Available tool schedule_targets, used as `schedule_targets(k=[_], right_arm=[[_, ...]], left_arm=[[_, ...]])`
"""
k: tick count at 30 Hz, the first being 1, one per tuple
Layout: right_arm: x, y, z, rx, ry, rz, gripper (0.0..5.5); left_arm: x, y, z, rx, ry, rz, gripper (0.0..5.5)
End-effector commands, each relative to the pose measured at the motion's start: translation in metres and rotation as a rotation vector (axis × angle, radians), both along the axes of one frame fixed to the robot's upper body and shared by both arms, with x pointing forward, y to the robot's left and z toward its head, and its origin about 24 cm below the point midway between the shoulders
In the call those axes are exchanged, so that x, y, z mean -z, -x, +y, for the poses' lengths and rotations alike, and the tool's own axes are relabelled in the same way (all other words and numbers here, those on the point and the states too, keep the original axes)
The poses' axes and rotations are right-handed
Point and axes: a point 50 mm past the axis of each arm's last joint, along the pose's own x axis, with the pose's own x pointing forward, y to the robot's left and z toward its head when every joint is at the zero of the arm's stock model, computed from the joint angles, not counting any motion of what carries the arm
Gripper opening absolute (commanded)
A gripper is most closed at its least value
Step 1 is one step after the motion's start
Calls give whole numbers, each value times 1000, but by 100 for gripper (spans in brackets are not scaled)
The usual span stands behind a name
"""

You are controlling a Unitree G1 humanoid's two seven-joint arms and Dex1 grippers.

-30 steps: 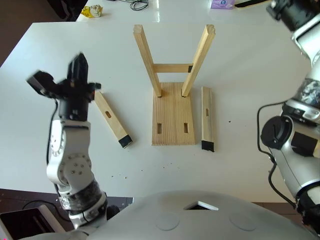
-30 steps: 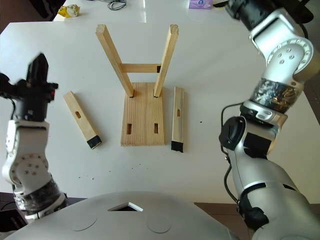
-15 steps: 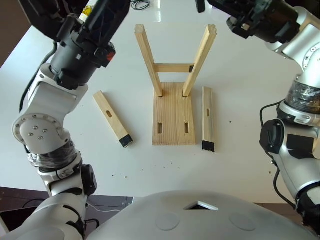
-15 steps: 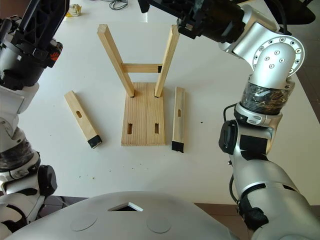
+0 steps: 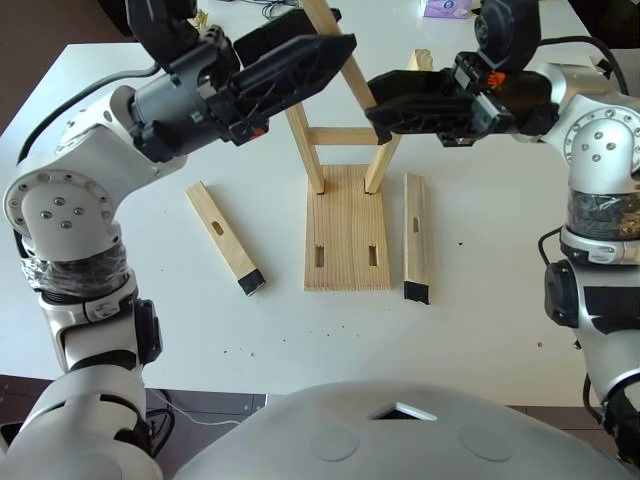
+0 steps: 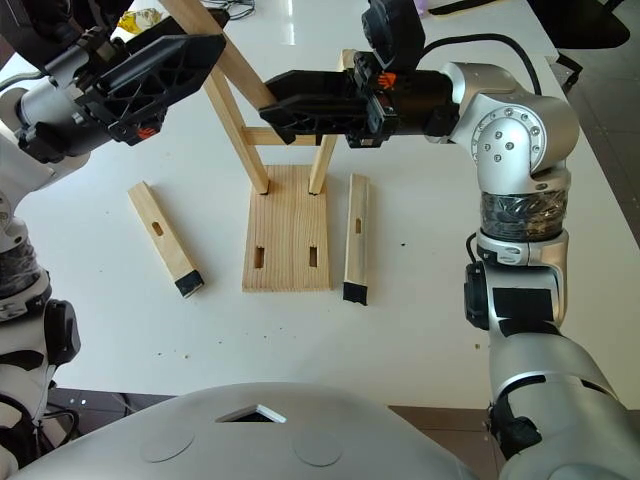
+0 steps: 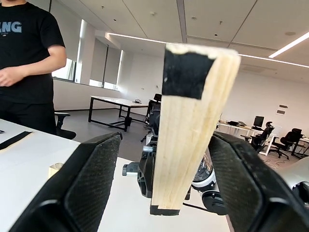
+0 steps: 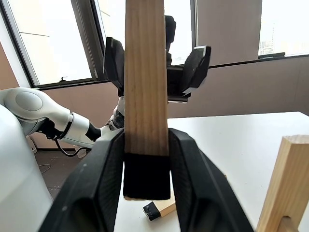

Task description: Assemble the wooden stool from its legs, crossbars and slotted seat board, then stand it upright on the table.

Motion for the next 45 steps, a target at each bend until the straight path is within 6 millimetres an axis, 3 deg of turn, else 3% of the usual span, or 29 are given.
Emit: schedule_targets(k=[1,8,21,32,33,40,45], right_arm=[[3,2,0,-14,27,-21,131],[5,2,0,-6,39,-19,131],[8,5,-1,-3,46,-5,131],[8,2,-4,59,40,-20,131],[9,2,-3,63,39,-31,168],[18,2,-4,85,48,-51,258],[15,-4,-15,183,10,-72,328]], left_arm=[[1,2,-3,43,-53,-13,322],[3,4,-1,54,-60,-21,322],[3,8,0,66,-59,-35,146],[13,2,5,7,-93,-32,134],[14,2,5,3,-93,-32,133],[20,3,6,-19,-105,-26,131],[34,0,22,-107,-166,-10,131]])
